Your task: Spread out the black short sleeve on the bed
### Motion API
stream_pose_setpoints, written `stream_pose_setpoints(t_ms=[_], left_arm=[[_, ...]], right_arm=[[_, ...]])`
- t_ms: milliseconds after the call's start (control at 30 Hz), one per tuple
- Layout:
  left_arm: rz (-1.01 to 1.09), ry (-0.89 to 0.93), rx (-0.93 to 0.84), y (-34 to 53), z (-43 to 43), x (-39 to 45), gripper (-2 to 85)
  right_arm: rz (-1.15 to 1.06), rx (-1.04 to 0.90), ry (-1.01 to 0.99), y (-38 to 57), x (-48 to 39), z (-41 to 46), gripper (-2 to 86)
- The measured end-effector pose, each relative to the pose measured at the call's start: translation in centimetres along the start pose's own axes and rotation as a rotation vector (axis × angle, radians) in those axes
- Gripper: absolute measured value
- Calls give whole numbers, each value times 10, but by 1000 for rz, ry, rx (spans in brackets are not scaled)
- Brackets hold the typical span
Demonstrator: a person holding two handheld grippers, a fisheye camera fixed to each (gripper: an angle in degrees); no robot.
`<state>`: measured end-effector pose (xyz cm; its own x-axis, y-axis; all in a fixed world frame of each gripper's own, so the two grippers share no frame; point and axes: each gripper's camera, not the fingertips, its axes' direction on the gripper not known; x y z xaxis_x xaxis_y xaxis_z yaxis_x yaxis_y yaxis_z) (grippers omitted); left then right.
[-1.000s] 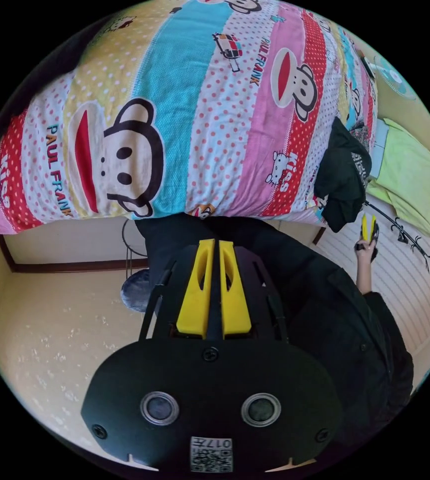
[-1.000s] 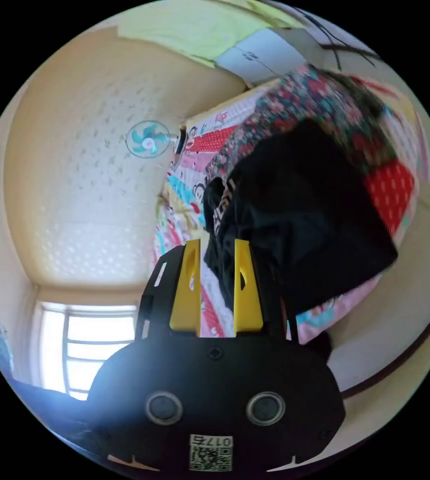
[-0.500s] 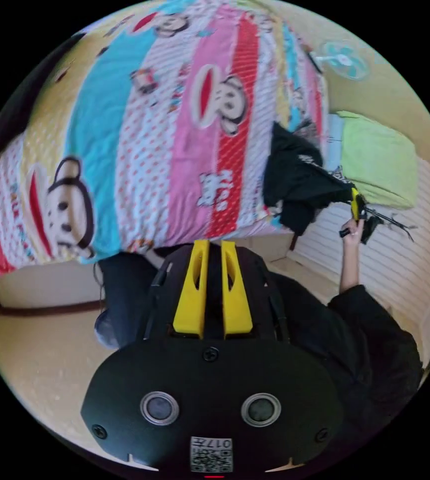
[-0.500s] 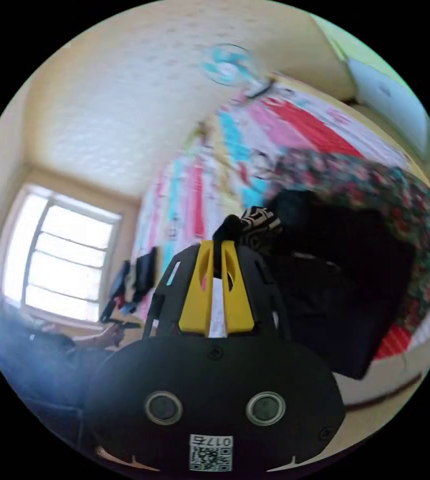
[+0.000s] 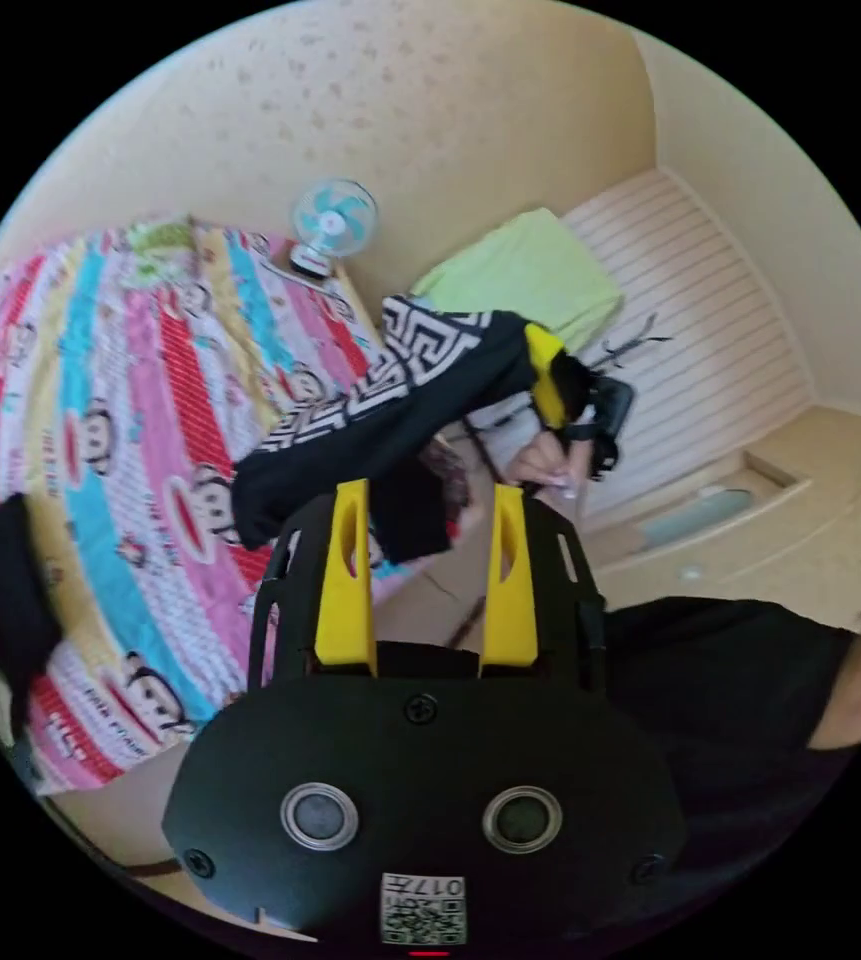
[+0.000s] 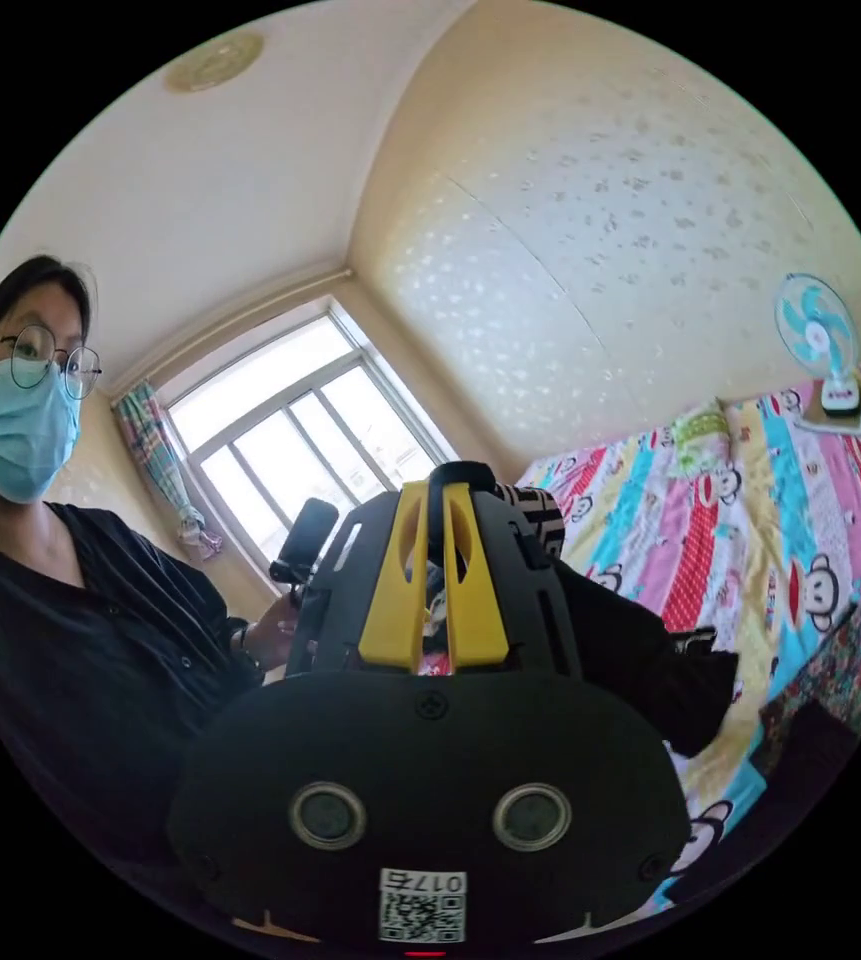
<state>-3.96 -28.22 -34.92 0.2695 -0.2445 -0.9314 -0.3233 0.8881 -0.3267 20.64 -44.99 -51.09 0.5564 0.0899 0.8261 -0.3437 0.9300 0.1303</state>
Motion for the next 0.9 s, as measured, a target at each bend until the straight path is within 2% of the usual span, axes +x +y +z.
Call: stream_pose_setpoints(t_ms=[67,100,200,267,333,433,533,600,667,800,900], left_arm=[[56,-145,115,30,-18,13,161],[65,-162,131,35,-19,13,152],[130,-130,131,50,-23,2,65],[84,-117,198,61,-50,-24,47],[24,-133,281,77,-80,-46,47],[43,-40,322,113,-116,-59,71],[77,-20,456,168,-149,-40,122],[145,-63,514,196,-161,-18,114],[294,-18,466,213,-161,11,41],[291,-127,305,214,-138,32,117],[321,-100,282,220,-123,39,102]], right_arm=[[-62,14,-12,2,-35,24,26],[-102,24,-14,6,-58,40,26],[-205,30,35,22,-112,78,25],[-259,40,139,36,-138,96,24],[-276,34,233,48,-156,114,23],[-309,5,232,67,-177,148,21],[-271,15,357,87,-198,180,21],[-272,-4,387,102,-216,205,20],[-310,-15,356,114,-233,223,20],[-412,-26,347,138,-282,260,19],[-541,-39,390,159,-321,283,19]])
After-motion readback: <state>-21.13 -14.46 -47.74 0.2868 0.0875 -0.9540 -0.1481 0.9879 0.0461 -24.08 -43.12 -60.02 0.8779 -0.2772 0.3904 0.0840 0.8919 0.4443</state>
